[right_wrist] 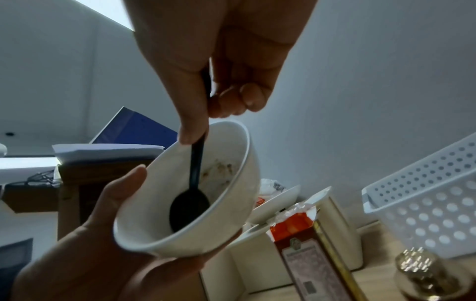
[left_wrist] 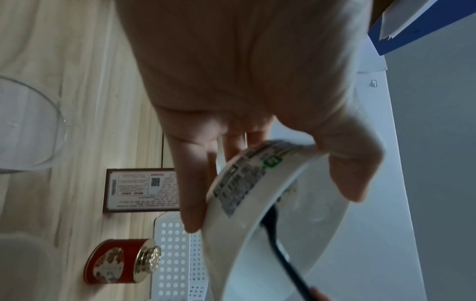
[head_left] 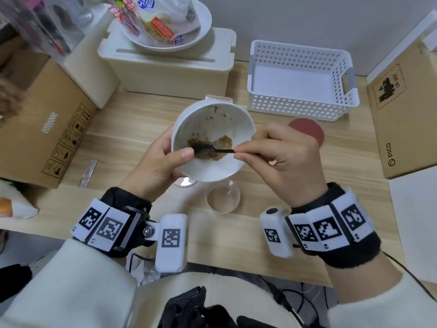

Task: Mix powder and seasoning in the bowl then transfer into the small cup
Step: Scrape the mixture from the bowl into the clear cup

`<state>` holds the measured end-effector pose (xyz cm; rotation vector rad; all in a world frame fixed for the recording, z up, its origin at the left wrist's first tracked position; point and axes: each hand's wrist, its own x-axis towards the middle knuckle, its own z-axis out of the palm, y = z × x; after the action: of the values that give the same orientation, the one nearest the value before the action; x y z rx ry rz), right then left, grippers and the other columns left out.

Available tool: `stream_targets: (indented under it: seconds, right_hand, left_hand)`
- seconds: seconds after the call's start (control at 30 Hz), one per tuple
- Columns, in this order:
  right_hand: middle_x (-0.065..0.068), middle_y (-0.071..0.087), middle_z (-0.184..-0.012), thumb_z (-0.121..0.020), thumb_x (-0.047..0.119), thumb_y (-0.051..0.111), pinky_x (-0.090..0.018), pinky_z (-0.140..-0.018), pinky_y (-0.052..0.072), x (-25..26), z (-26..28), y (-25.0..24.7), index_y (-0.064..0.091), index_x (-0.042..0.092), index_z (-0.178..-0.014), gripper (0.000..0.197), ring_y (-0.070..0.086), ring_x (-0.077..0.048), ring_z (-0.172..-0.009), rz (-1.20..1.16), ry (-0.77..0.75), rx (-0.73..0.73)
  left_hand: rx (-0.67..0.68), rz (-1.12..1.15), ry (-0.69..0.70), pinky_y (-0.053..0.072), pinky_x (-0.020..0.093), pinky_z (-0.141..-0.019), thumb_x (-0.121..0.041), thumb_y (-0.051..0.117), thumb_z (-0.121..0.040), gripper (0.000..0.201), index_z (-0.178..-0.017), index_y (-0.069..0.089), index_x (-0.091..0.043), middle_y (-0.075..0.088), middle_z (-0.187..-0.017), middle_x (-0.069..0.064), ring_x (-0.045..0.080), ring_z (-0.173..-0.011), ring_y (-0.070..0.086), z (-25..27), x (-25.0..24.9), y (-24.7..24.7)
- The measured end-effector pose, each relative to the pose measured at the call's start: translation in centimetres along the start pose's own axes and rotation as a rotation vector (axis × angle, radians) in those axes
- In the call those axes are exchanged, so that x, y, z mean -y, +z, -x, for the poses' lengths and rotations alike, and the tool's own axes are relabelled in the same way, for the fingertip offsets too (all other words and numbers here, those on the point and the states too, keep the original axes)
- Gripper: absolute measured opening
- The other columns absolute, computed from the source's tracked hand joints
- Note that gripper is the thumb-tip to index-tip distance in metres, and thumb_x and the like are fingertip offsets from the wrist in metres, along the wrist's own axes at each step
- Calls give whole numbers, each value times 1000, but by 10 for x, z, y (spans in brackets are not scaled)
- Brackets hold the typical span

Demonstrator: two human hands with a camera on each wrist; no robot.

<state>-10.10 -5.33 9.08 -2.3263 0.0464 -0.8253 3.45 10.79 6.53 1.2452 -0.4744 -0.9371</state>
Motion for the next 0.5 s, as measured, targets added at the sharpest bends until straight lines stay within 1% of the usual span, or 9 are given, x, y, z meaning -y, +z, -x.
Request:
stream_targets:
  seconds: [0.07,0.13,0.2,0.23,0.27,0.33,0.4,0.43,0.5]
  right_hand:
    - [-8,61,-66,-77,12,73,-18,-55,40,-1,0,-8,74,6,-78,6,50,-13,-57,68,-4,18]
    - [-9,61,-65,-78,11,73,-17,-56,40,1,-2,-14,74,6,-80,6,50,-11,-58,95,-15,-84]
    - [-11,60,-64,-79,9,72,-10,-60,38,3,-6,-15,73,4,-84,7,46,-8,-60,101,-34,-219]
    - [-12,59,-64,-80,8,71,-8,-61,37,3,-8,-14,73,3,-85,8,45,-7,-61,121,-44,-256]
    - [-12,59,-63,-80,8,71,-8,-62,36,2,-9,-12,73,3,-85,7,45,-7,-61,145,-46,-261]
    - [-9,60,-64,-80,11,71,-8,-62,36,-1,-8,-8,73,4,-81,7,47,-8,-61,174,-19,-186]
    - [-7,62,-65,-79,13,71,-12,-58,39,-2,-1,-5,74,7,-79,7,50,-10,-59,154,29,-88]
    - [-7,63,-66,-79,13,71,-16,-57,41,-2,1,-4,74,7,-78,6,51,-11,-58,136,42,-68]
    - [-7,65,-66,-79,12,71,-16,-57,41,1,1,-6,73,8,-79,4,51,-10,-58,130,39,-119]
  left_hand:
    - [-13,-1,3,59,33,-69,-54,82,-51,92,-127,47,-18,67,-109,0,19,-98,66,0,0,-3]
    - [-22,-13,-11,59,33,-66,-57,81,-50,93,-127,47,-17,66,-108,0,18,-96,66,0,0,-5]
    - [-11,-26,-36,60,34,-64,-60,79,-49,93,-126,49,-17,67,-108,1,19,-96,67,-1,1,-5]
    - [-4,-24,-49,60,36,-64,-62,79,-49,91,-124,50,-19,67,-108,1,20,-96,67,-1,2,-4]
    - [-1,-20,-61,61,38,-65,-63,78,-48,90,-122,52,-20,68,-108,1,22,-97,67,-1,3,-3]
    - [-4,-11,-71,60,43,-69,-67,76,-47,87,-119,54,-21,69,-108,2,23,-97,67,-2,3,-2]
    - [-14,-4,-77,58,47,-73,-68,76,-47,85,-116,56,-23,70,-108,3,23,-98,68,-2,4,-2]
    - [-18,-3,-81,56,49,-75,-69,75,-46,85,-115,56,-24,70,-109,3,24,-99,67,-2,3,-2]
    - [-17,-5,-86,54,53,-79,-69,75,-46,86,-116,56,-24,70,-110,3,25,-101,67,-2,3,-2]
